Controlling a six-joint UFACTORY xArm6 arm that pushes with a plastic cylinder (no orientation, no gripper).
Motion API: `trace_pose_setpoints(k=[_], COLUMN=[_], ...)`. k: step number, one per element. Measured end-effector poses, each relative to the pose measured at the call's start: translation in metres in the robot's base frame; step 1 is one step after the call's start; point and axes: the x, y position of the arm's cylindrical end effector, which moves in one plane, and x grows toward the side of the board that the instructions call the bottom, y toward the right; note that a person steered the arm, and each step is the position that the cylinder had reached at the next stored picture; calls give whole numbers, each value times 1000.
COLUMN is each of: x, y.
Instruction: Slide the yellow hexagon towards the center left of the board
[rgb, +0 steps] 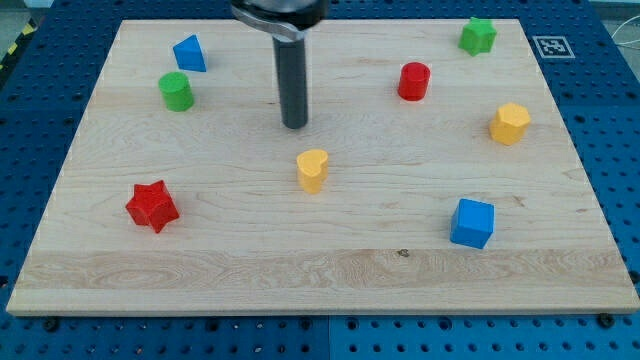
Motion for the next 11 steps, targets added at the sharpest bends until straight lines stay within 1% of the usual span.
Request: trace_pose_setpoints(k=[2, 3, 4, 5, 7, 11], x=[46, 84, 91, 91, 56, 34], y=[73, 79, 56, 24, 9, -95])
